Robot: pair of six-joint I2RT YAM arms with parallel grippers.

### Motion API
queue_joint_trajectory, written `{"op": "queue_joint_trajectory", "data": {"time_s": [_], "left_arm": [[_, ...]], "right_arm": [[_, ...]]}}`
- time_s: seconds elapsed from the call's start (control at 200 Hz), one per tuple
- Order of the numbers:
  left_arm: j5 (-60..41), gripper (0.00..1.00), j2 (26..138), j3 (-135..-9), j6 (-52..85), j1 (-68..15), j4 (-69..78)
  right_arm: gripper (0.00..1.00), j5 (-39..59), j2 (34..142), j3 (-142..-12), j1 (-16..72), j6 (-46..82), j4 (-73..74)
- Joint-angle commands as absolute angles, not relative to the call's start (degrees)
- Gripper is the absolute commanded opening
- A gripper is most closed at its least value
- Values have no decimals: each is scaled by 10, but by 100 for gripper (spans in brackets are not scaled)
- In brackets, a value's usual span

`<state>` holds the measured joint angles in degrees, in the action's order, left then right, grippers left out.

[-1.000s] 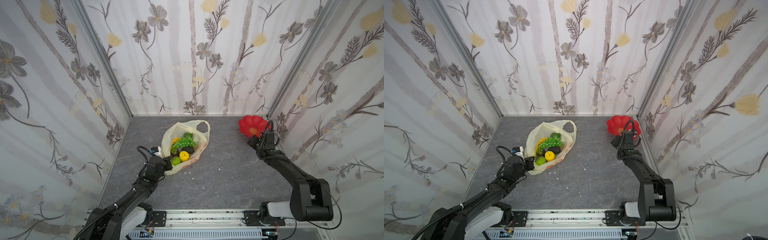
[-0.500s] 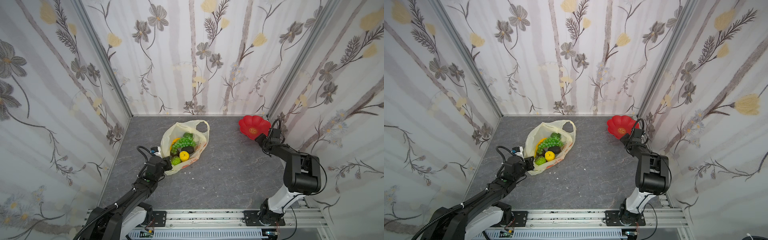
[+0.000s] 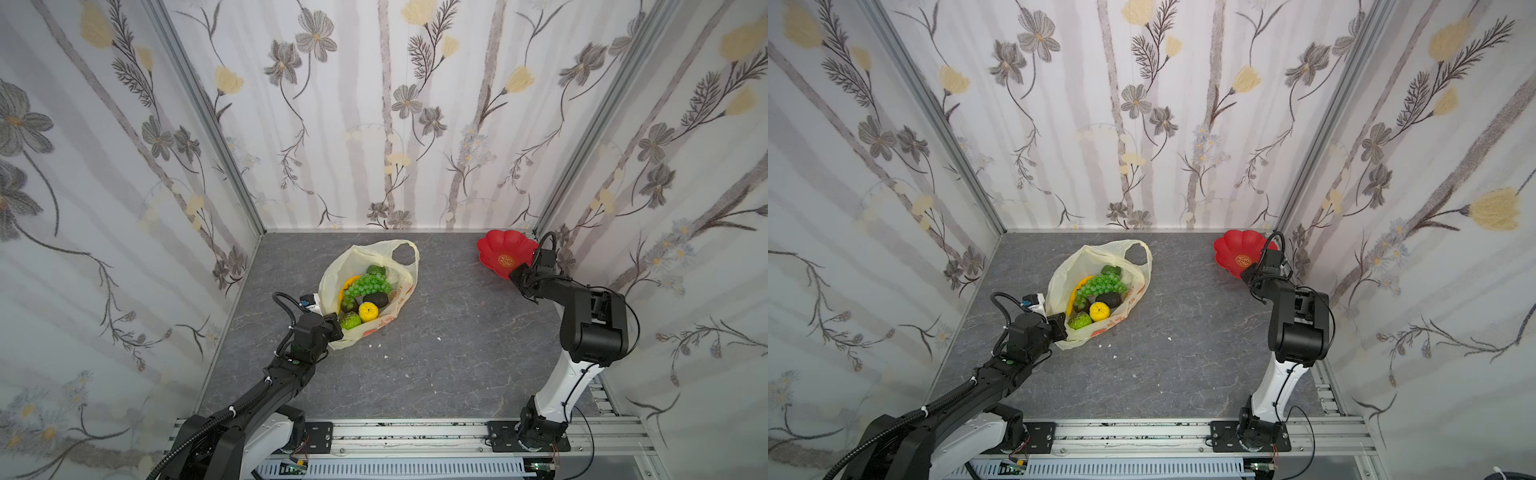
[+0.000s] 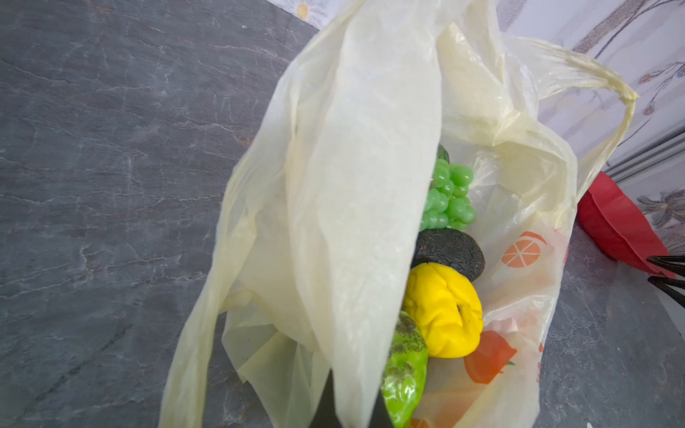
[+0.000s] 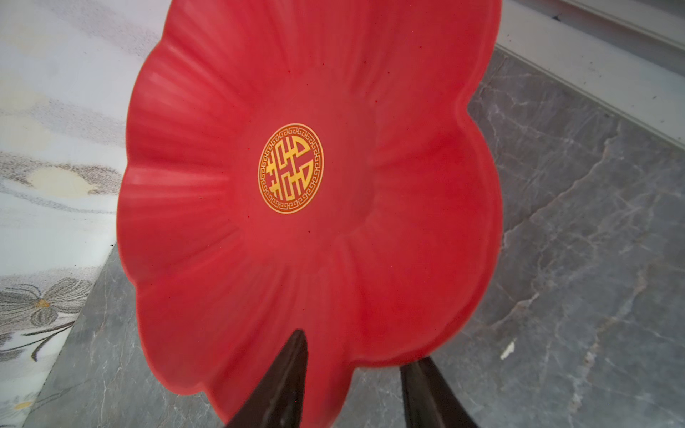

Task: Take the fake fruits out of the plastic bag
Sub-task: 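Grip the red plate rim with the right gripper and drag it nearer the robot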

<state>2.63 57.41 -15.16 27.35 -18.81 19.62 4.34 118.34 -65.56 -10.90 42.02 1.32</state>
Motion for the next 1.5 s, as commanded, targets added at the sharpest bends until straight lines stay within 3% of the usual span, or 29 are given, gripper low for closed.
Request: {"op": "queue_joint_trajectory", "data": {"time_s": [0.0, 0.205, 0.55, 0.854, 1.494], "left_arm": [[42, 0, 569, -149, 272, -188, 214], [54, 0, 562, -144, 270, -188, 212], [68, 0, 558, -139, 274, -188, 211], [86, 0, 541, -125, 287, -188, 214], [84, 0, 530, -119, 285, -187, 213]], "right_arm": [[33, 39, 1189, -661, -109, 434, 14], [14, 38, 1174, -642, -112, 438, 18], [2, 85, 1089, -546, -123, 424, 47], [0, 121, 925, -377, -102, 389, 17], [0, 79, 477, -226, 39, 485, -336]]}}
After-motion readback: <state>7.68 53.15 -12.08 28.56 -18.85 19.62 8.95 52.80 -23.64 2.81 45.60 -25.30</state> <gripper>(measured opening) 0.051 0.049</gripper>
